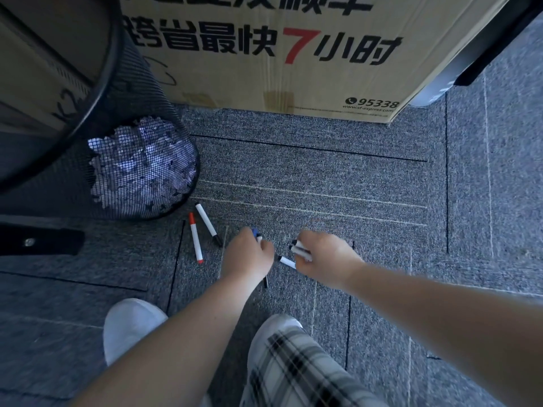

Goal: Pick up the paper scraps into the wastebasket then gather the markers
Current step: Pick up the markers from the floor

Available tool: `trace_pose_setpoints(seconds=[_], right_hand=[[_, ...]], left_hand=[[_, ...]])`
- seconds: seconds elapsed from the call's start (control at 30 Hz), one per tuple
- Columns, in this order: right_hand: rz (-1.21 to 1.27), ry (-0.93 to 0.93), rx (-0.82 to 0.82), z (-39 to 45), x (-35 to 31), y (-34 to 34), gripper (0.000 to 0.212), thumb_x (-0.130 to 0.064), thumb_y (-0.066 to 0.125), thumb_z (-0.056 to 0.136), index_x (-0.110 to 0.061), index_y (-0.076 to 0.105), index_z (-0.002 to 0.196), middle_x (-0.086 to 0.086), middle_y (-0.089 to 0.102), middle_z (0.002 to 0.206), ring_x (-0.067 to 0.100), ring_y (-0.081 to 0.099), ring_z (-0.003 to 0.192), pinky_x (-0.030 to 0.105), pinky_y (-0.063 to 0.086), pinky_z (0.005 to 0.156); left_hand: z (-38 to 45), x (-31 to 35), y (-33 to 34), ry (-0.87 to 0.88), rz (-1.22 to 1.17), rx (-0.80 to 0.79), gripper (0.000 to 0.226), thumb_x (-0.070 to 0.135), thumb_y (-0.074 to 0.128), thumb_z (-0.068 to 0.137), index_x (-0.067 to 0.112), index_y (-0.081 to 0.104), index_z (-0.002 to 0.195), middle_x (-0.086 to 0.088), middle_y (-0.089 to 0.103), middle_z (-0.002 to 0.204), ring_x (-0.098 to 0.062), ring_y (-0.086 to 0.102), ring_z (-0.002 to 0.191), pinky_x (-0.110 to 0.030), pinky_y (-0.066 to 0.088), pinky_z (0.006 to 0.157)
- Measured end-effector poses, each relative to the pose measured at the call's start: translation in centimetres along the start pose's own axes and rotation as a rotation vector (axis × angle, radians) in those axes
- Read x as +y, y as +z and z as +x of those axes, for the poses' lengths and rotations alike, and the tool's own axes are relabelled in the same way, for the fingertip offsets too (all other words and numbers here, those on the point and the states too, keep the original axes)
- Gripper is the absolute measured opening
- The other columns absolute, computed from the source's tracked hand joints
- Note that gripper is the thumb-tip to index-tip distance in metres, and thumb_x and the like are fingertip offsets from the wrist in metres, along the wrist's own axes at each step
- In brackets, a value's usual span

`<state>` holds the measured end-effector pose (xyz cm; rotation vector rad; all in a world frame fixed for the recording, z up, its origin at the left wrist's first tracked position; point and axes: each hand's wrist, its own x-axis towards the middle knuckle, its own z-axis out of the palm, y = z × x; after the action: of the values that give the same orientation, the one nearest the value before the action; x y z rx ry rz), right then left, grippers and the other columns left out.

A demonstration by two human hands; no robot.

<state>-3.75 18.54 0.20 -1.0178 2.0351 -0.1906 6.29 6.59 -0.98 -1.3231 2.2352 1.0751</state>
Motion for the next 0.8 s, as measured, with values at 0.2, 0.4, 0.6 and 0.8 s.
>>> trace_pose_setpoints(seconds=[0.2, 0.4, 0.6, 0.8], right_hand=[[-0.058, 0.052, -0.107, 0.7, -0.5, 0.9, 0.013, -0.028, 0.054, 0.092, -0.017, 0.051, 0.097, -0.006, 0.054, 0.08, 0.011, 0.057, 0.071, 0.02, 0.049, 0.058], [-0.03, 0.061, -0.053, 1.5, -2.4, 0.2, 0.013, -0.031, 0.052, 0.09, -0.018, 0.049, 0.091, -0.001, 0.056, 0.077, 0.016, 0.059, 0.064, 0.031, 0.057, 0.061], [0.029, 0.052, 0.023, 3.6, -5.5, -1.5, 0.012, -0.028, 0.049, 0.091, -0.019, 0.045, 0.086, -0.003, 0.05, 0.07, 0.016, 0.052, 0.059, 0.033, 0.056, 0.059], [0.071, 0.041, 0.052, 5.7, -7.7, -3.1, 0.016, -0.024, 0.048, 0.092, -0.02, 0.045, 0.077, -0.001, 0.052, 0.071, 0.016, 0.051, 0.057, 0.03, 0.051, 0.055]], left_hand=[[0.9, 0.1, -2.9, 0.039, -0.036, 0.104, 0.016, 0.023, 0.042, 0.091, 0.01, 0.038, 0.085, -0.004, 0.047, 0.066, -0.024, 0.048, 0.056, -0.03, 0.031, 0.047], [1.1, -1.6, -5.5, 0.015, 0.019, 0.237, 0.015, 0.022, 0.041, 0.094, 0.009, 0.037, 0.097, -0.003, 0.047, 0.064, -0.026, 0.048, 0.052, -0.029, 0.031, 0.046], [1.2, -4.3, -6.5, -0.11, 0.052, 0.276, 0.027, 0.026, 0.046, 0.094, 0.002, 0.041, 0.105, -0.019, 0.061, 0.091, -0.034, 0.058, 0.073, -0.035, 0.038, 0.057], [1.5, -4.8, -6.1, -0.244, 0.046, 0.254, 0.03, 0.024, 0.049, 0.093, 0.002, 0.041, 0.113, -0.018, 0.058, 0.108, -0.035, 0.058, 0.095, -0.036, 0.039, 0.066]])
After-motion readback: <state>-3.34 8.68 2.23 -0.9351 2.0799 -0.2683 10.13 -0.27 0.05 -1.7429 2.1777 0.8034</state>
